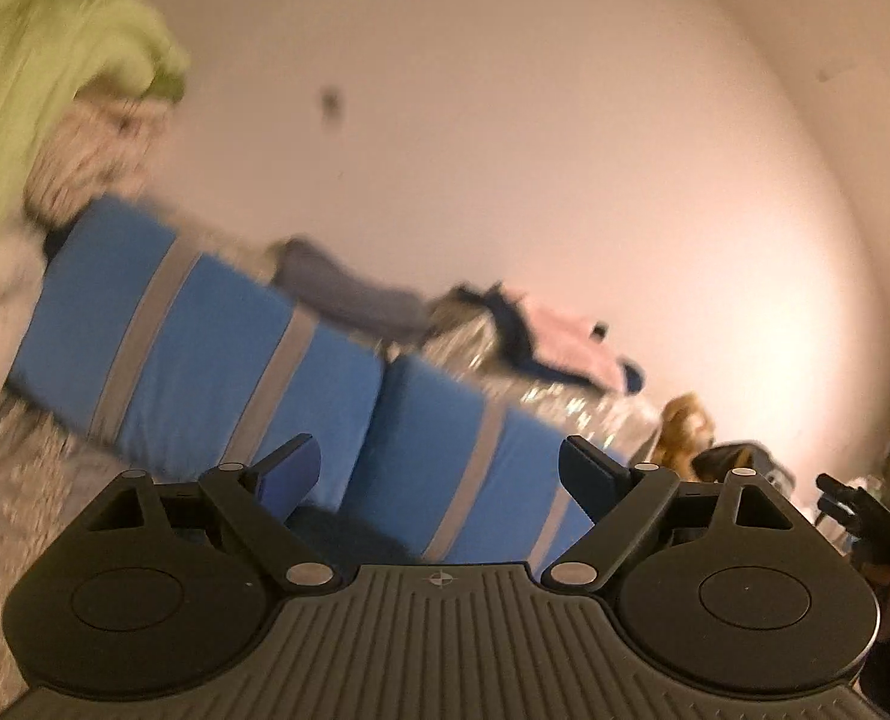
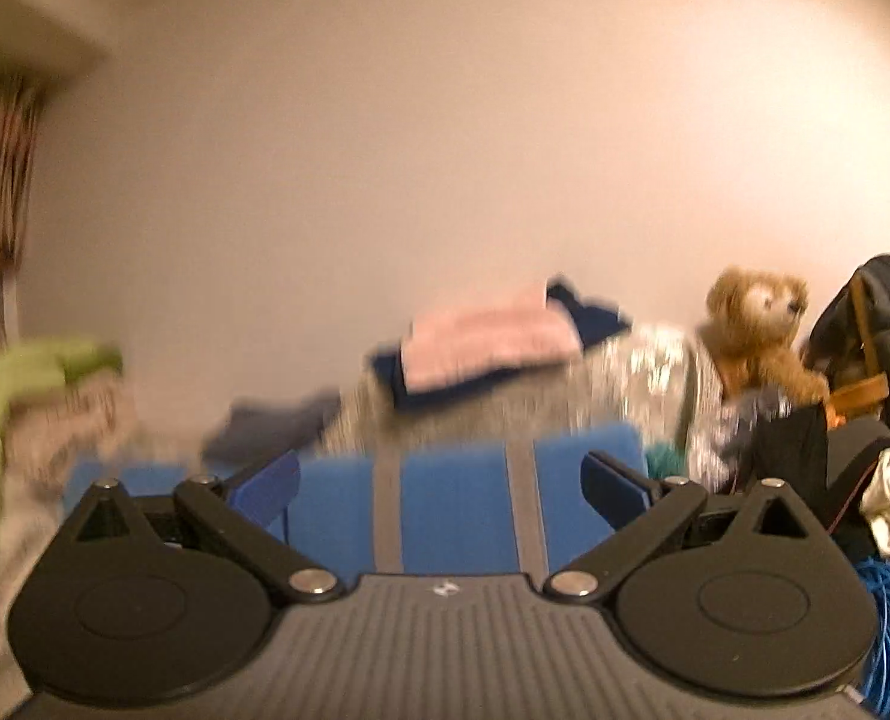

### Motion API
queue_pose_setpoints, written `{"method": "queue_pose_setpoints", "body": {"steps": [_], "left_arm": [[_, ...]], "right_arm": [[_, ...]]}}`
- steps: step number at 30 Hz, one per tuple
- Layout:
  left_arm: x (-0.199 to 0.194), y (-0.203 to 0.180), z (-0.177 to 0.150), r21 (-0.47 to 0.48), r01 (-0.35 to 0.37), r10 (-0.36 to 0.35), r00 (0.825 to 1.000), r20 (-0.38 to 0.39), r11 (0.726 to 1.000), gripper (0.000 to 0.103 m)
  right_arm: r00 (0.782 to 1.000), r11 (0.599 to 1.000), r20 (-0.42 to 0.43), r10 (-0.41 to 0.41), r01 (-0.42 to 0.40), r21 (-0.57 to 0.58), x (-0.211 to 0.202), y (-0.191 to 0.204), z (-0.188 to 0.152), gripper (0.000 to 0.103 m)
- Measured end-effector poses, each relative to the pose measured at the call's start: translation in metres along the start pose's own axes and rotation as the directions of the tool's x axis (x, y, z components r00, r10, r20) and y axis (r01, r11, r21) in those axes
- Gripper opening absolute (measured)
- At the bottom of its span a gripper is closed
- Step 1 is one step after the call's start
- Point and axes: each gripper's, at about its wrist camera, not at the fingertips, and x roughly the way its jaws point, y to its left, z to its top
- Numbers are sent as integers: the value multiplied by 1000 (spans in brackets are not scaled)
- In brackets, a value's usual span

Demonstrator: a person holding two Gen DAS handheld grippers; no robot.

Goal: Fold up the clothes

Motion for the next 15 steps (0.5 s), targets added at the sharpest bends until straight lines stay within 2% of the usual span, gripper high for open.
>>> {"method": "queue_pose_setpoints", "body": {"steps": [4,7,8,12,15], "left_arm": [[-18,-27,27,57,29,-34,997,73,998,88],[-34,-44,46,103,67,-78,990,113,992,89],[-39,-49,53,118,82,-97,988,123,990,89],[-60,-61,71,152,65,-88,985,147,986,90],[-68,-67,71,220,44,-72,990,118,974,91]], "right_arm": [[994,1000,114,-5,3,19,-28,0,41,103],[987,1000,158,13,-16,13,-47,0,67,103],[986,1000,166,22,-23,6,-54,1,74,103],[983,998,176,53,-56,11,-77,2,96,103],[988,996,136,71,-77,36,-88,0,105,103]]}}
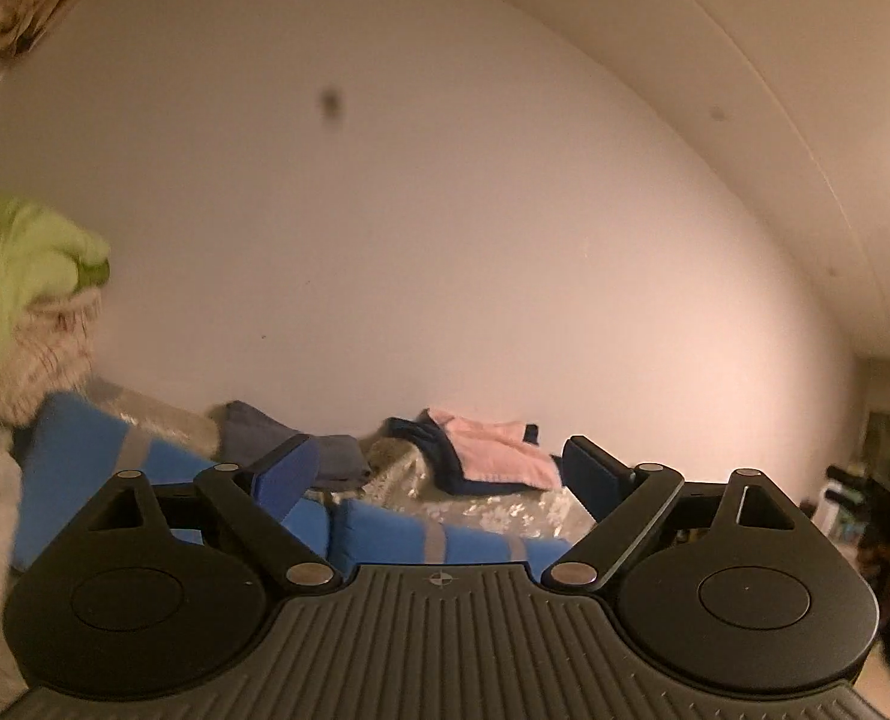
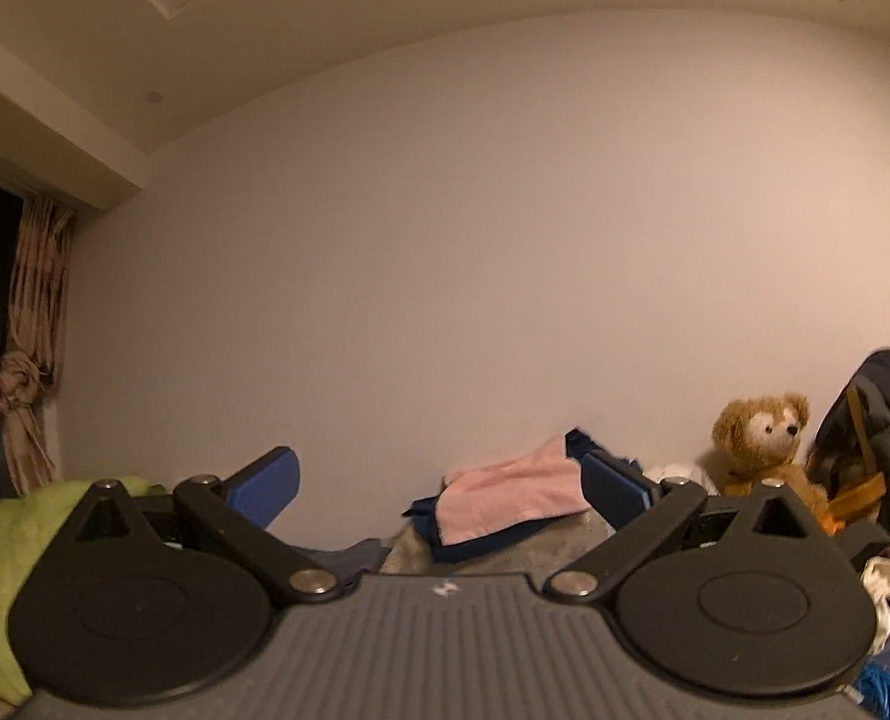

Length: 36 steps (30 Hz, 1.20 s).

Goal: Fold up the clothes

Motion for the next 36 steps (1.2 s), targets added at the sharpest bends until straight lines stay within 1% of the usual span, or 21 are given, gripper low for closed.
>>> {"method": "queue_pose_setpoints", "body": {"steps": [3,6,8,10,11,13,15,17,19,22,24,27,30,33,36], "left_arm": [[-2,-1,-13,64,-54,59,994,-86,996,91],[-4,6,-41,74,-103,115,976,-187,992,91],[-7,12,-63,42,-90,98,965,-242,995,91],[-11,20,-87,-3,-95,90,956,-280,995,91],[-13,24,-99,-25,-98,86,951,-298,995,91],[-18,29,-120,-36,-98,82,948,-309,995,91],[-23,34,-140,-44,-96,77,945,-317,994,91],[-27,36,-152,-65,-89,64,948,-312,994,91],[-36,37,-168,-82,-109,80,951,-298,991,91],[-44,32,-187,-28,-180,164,942,-292,983,91],[-49,29,-201,37,-212,214,930,-299,976,91],[-60,30,-219,115,-243,267,908,-322,963,91],[-64,32,-238,195,-257,312,880,-357,947,91],[-71,32,-252,284,-256,354,854,-381,924,91],[-80,31,-268,347,-237,370,842,-393,908,91]], "right_arm": [[997,999,-66,37,-40,-36,-10,2,-2,103],[992,994,-115,57,-67,-88,-18,7,-23,103],[986,991,-153,69,-86,-107,-21,10,-44,103],[975,985,-200,94,-121,-127,-24,12,-70,103],[969,979,-222,108,-143,-146,-27,16,-84,103],[955,963,-265,137,-190,-188,-32,23,-110,103],[938,940,-304,169,-246,-237,-37,32,-138,103],[912,916,-358,198,-302,-262,-40,41,-164,103],[883,897,-415,218,-349,-270,-42,51,-188,103],[847,871,-480,227,-397,-290,-48,64,-221,103],[836,863,-506,213,-403,-303,-51,67,-238,103],[829,873,-529,180,-382,-303,-51,64,-262,103],[829,905,-544,128,-322,-277,-51,55,-273,103],[823,924,-553,128,-302,-236,-56,48,-278,103],[820,930,-563,102,-280,-239,-58,43,-282,103]]}}
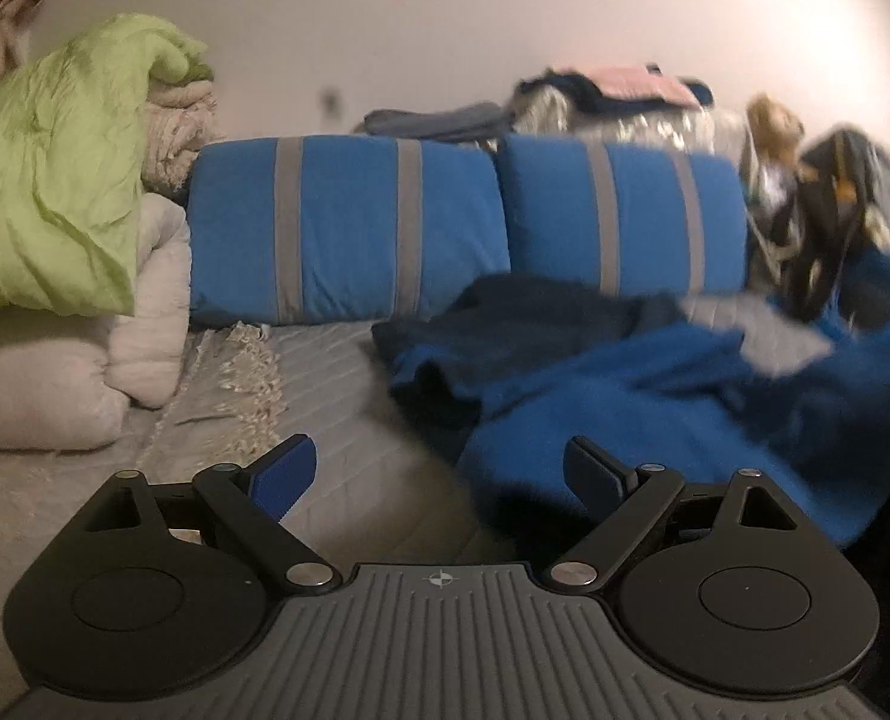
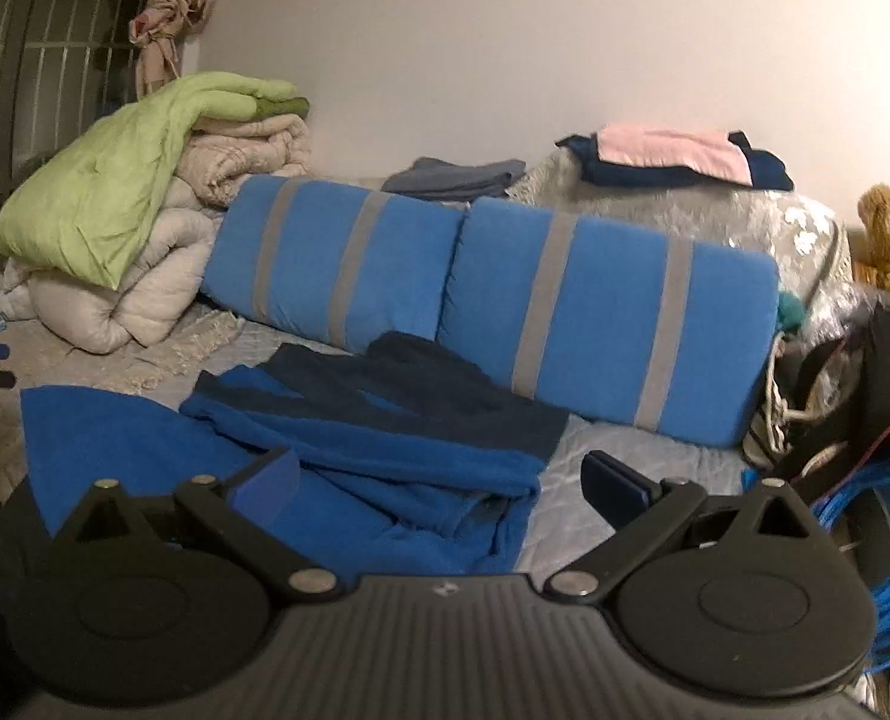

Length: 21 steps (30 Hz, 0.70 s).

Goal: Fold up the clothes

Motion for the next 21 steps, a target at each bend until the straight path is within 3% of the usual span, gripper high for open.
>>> {"method": "queue_pose_setpoints", "body": {"steps": [4,8,17,21], "left_arm": [[5,-1,-13,-1,12,-12,1000,-25,1000,91],[9,3,-18,-50,25,-25,1000,14,998,91],[27,-3,-21,8,-65,64,994,86,998,91],[28,3,-14,-61,-57,62,993,101,997,90]], "right_arm": [[999,999,-32,-39,39,23,5,-4,-9,103],[998,999,-51,-37,38,26,8,-3,-15,103],[996,999,-78,-49,49,-4,9,-2,-23,103],[993,998,-96,-69,69,-4,5,-6,-31,103]]}}
